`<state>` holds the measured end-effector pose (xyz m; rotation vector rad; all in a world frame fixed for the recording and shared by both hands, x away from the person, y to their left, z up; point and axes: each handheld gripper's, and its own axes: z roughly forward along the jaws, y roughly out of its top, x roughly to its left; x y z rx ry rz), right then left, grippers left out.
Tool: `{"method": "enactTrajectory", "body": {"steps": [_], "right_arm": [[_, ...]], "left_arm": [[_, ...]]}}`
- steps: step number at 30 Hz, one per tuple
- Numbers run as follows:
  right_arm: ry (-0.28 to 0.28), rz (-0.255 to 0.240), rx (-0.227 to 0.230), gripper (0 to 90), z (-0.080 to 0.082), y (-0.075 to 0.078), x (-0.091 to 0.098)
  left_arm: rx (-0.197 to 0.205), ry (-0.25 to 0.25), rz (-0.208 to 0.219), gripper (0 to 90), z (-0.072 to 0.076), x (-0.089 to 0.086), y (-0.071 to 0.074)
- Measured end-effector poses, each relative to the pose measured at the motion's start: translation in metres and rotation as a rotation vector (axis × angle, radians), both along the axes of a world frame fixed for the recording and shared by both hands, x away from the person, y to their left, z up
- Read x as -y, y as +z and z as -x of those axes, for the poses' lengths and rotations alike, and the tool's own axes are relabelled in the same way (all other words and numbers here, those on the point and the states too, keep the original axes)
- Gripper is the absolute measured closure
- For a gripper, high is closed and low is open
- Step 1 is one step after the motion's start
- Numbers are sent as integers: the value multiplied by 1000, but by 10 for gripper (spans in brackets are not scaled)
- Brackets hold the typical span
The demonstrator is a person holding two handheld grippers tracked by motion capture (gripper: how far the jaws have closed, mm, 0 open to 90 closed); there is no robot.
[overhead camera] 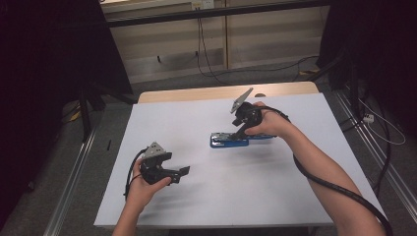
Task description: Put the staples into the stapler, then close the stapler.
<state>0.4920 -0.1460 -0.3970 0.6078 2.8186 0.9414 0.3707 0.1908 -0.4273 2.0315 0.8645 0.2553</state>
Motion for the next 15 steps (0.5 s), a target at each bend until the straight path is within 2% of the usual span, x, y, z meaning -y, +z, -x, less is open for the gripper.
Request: {"method": "enactTrajectory", "body": {"steps": [2, 4, 6, 7, 9, 10, 15], "right_arm": [[-50, -15, 12, 217, 8, 1, 12], [-60, -15, 16, 204, 11, 1, 16], [-97, -27, 26, 173, 16, 2, 25], [-134, -43, 27, 171, 23, 4, 37], [-148, -39, 34, 167, 25, 4, 40], [-183, -39, 41, 152, 31, 4, 49], [-223, -36, 50, 152, 43, 2, 62]], "left_arm": [[5, -4, 3, 90, -1, 1, 0], [3, -10, -2, 90, -1, 4, 2], [7, -9, 3, 90, -2, 6, 2], [5, -14, 7, 90, -2, 8, 2], [4, -16, 2, 90, -3, 11, 2], [2, -19, 6, 90, -3, 13, 2], [1, -30, 1, 91, -5, 19, 1]]}}
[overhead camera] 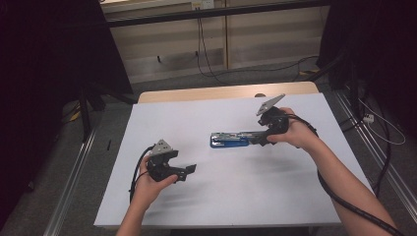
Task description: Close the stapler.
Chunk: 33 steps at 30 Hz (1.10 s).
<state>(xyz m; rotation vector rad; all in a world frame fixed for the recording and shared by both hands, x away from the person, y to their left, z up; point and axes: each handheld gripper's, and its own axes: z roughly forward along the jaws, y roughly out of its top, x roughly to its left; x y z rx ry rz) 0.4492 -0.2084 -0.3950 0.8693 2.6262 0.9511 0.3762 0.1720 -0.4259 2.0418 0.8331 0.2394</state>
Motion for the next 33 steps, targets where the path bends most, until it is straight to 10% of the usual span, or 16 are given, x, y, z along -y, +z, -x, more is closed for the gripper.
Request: {"method": "enactTrajectory", "body": {"steps": [10, 21, 33], "right_arm": [[-116, -16, 39, 175, 22, -3, 33], [-202, -52, 44, 328, 39, -10, 62], [-246, -35, 69, 717, 46, -14, 72]], "left_arm": [[-21, 8, 18, 200, -11, 13, -2], [-10, 59, 34, 547, -25, 29, -5], [10, 29, -9, 898, -45, 53, -13]]}}
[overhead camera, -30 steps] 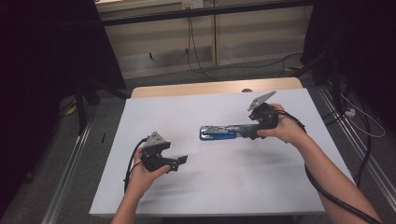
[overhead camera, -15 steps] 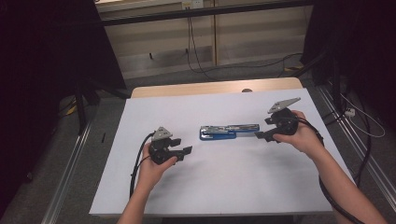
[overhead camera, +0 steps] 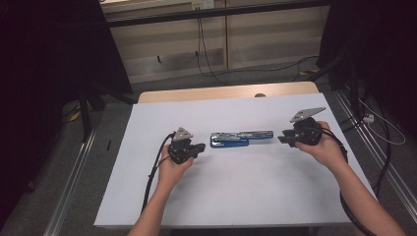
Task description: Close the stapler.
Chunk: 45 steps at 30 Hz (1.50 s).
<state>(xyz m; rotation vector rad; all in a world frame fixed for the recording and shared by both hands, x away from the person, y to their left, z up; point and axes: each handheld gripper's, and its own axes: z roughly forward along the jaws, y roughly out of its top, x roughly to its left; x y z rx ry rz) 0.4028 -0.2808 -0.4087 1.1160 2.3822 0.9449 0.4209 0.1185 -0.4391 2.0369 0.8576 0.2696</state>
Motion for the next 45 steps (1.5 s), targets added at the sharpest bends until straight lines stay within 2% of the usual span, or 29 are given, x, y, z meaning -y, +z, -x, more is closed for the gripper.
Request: {"method": "enactTrajectory", "body": {"steps": [1, 6, 9, 10, 16, 20, 24, 26, 35, 37, 40, 45], "right_arm": [[0, 0, 0, 717, 0, 0, 0], [-12, 13, -12, 854, -1, -9, -3], [-20, 20, -24, 899, -3, -15, -7], [-19, 30, -24, 900, -5, -18, -10], [-25, 60, -30, 900, -10, -24, -15], [-38, 52, -44, 900, -13, -28, -16], [-45, 47, -54, 900, -15, -31, -17], [-48, 40, -51, 900, -17, -33, -17], [-46, 42, -58, 900, -24, -39, -23], [-41, 24, -52, 900, -23, -37, -24], [-9, -13, -11, 900, -22, -28, -28], [5, -14, 8, 900, -22, -20, -32]], "left_arm": [[0, 0, 0, 900, 0, 0, 0], [11, 8, -7, 900, -10, 9, -3], [15, 1, -18, 900, -16, 14, -8], [16, 4, -34, 900, -19, 17, -11], [16, 2, -23, 900, -25, 23, -16], [13, 2, -13, 900, -26, 26, -18], [25, -9, -33, 900, -29, 28, -19], [21, -2, -16, 900, -30, 28, -20], [18, -3, -6, 900, -30, 30, -21], [21, -5, -3, 900, -30, 30, -21], [28, -6, -12, 900, -31, 30, -21], [25, -10, -6, 900, -30, 31, -21]]}}
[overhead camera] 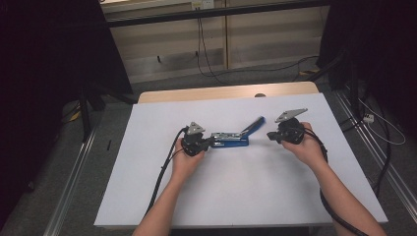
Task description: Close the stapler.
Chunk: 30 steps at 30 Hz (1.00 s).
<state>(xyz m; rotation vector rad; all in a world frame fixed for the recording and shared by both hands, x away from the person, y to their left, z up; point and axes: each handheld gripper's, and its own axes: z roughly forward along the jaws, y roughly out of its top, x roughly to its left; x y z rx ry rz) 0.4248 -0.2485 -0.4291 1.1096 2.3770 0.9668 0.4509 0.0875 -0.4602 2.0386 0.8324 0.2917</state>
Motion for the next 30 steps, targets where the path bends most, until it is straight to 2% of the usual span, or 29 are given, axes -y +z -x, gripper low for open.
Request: {"method": "enactTrajectory", "body": {"steps": [3, 5, 7, 11, 12, 13, 14, 15, 16, 17, 20, 21, 22, 30], "right_arm": [[5, -7, 7, 891, 1, 1, -2], [8, -10, 5, 878, 3, -1, -3], [10, -6, 1, 869, 4, -4, -3], [7, -6, 0, 810, 7, -7, -2], [5, -9, 5, 774, 9, -7, -1], [5, -9, 5, 774, 9, -7, -1], [5, -16, 13, 707, 13, -7, -1], [5, -16, 13, 707, 13, -7, -1], [6, -24, 16, 681, 14, -7, -1], [7, -30, 17, 636, 18, -7, 0], [5, -45, 23, 563, 27, -7, 3], [1, -49, 24, 534, 30, -8, 4], [-3, -52, 25, 516, 33, -8, 4], [-27, -92, 32, 390, 65, -13, 14]], "left_arm": [[3, 4, 7, 900, 0, -1, 0], [6, 3, -4, 900, 0, -2, 0], [-6, -1, 4, 900, 0, -2, 0], [-6, -6, 11, 891, 2, -5, 1], [-8, -3, 17, 840, 3, -6, 2], [-12, 3, 22, 840, 4, -7, 3], [-12, -5, 24, 783, 6, -10, 7], [-12, -5, 24, 740, 6, -10, 7], [-21, 1, 39, 740, 8, -11, 9], [-18, 3, 32, 666, 10, -13, 11], [-19, 8, 43, 573, 17, -20, 18], [-23, 12, 51, 517, 18, -22, 19], [-29, 8, 57, 492, 21, -24, 21], [-1, -3, 41, 335, 40, -38, 31]]}}
